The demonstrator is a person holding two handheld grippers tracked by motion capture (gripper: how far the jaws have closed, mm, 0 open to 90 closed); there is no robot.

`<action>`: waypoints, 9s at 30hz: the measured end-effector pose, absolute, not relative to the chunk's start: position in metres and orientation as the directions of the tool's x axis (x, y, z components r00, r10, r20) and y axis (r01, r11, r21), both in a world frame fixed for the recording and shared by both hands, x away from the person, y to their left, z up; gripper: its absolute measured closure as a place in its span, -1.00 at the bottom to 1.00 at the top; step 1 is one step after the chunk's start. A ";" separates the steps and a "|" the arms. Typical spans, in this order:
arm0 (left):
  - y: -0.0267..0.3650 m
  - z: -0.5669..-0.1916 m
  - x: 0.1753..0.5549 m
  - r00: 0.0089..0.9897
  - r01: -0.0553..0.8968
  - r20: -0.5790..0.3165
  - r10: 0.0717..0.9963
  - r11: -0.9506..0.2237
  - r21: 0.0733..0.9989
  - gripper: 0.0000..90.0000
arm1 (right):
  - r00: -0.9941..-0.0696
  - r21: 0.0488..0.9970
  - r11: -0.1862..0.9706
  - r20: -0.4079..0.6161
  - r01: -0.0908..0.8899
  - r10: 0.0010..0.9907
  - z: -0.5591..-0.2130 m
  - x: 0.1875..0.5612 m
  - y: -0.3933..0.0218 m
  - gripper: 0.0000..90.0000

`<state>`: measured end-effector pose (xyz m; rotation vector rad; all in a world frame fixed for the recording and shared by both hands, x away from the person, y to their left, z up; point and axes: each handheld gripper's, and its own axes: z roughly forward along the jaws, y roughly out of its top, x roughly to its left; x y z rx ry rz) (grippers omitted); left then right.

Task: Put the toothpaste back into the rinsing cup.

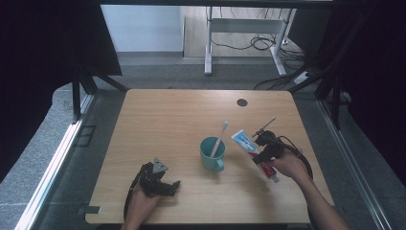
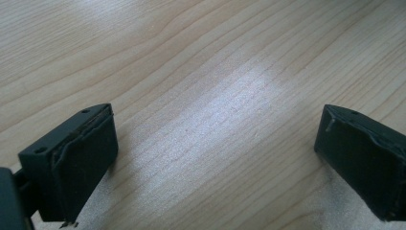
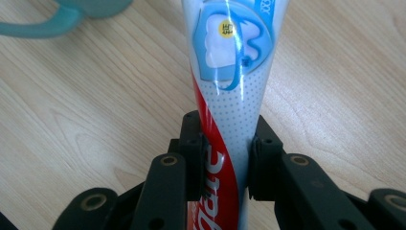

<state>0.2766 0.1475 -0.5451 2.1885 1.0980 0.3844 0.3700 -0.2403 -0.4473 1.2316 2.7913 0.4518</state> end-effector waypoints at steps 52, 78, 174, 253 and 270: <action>0.148 -0.545 0.277 0.609 0.600 -0.024 0.792 -0.441 0.667 -0.98 | -0.751 0.733 0.466 0.092 0.496 0.654 -0.408 0.334 -0.241 0.60; 0.148 -0.545 0.277 0.610 0.600 -0.024 0.792 -0.442 0.667 -0.98 | -0.796 0.763 0.467 0.102 0.448 0.597 -0.381 0.349 -0.190 0.60; 0.148 -0.545 0.277 0.614 0.599 -0.020 0.789 -0.449 0.663 -0.98 | -0.817 0.815 0.428 0.092 0.390 0.569 -0.450 0.369 -0.125 0.58; 0.148 -0.545 0.277 0.614 0.598 -0.019 0.789 -0.450 0.663 -0.98 | -0.817 0.746 0.490 0.124 0.451 0.563 -0.450 0.361 -0.145 -0.33; 0.148 -0.545 0.277 0.612 0.599 -0.020 0.790 -0.447 0.664 -0.98 | -0.826 0.746 0.497 0.124 0.444 0.550 -0.444 0.348 -0.155 -0.77</action>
